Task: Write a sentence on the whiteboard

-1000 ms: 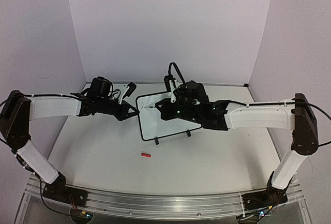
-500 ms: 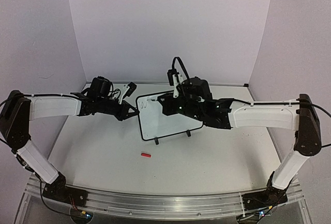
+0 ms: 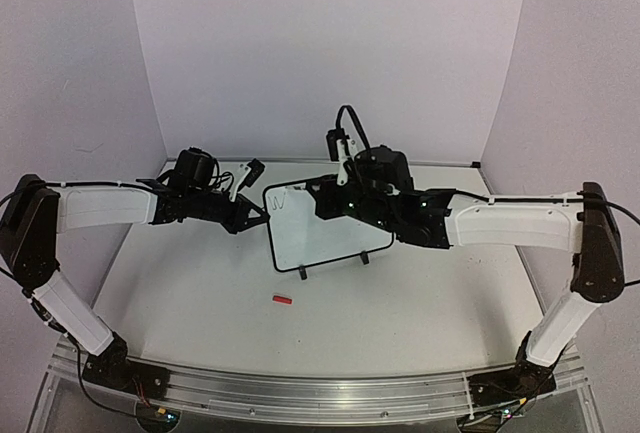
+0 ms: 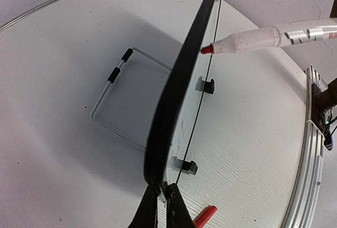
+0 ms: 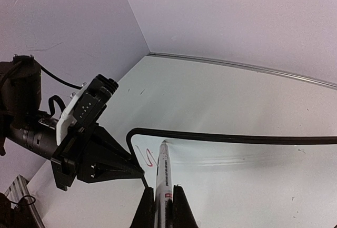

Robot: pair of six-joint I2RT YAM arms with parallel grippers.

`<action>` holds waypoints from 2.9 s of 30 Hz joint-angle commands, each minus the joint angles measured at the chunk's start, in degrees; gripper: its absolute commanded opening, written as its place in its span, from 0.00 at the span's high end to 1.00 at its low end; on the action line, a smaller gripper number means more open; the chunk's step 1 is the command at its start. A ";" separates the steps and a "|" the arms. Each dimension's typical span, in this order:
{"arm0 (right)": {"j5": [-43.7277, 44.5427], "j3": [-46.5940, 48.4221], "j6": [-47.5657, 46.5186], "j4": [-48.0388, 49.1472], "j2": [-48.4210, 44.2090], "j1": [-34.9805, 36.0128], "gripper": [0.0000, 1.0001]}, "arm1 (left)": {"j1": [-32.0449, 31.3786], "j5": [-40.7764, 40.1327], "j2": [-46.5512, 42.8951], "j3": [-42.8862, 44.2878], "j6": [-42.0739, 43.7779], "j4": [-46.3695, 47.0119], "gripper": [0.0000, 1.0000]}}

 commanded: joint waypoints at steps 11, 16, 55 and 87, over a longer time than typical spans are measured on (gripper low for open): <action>-1.66 -1.36 0.46 2.26 -4.95 -0.11 1.00 | -0.09 -3.18 1.10 1.69 2.49 -1.83 1.00; -2.72 -3.70 1.21 0.09 -8.20 -0.06 1.00 | -0.08 -3.19 0.65 1.33 2.49 -1.66 1.00; -14.62 -4.19 4.06 2.06 -2.29 -6.77 1.00 | -0.09 -3.75 1.73 1.91 3.09 -2.57 1.00; -12.81 -3.77 5.85 7.00 -1.07 -7.02 1.00 | -0.12 -4.11 2.32 1.93 3.50 -2.62 1.00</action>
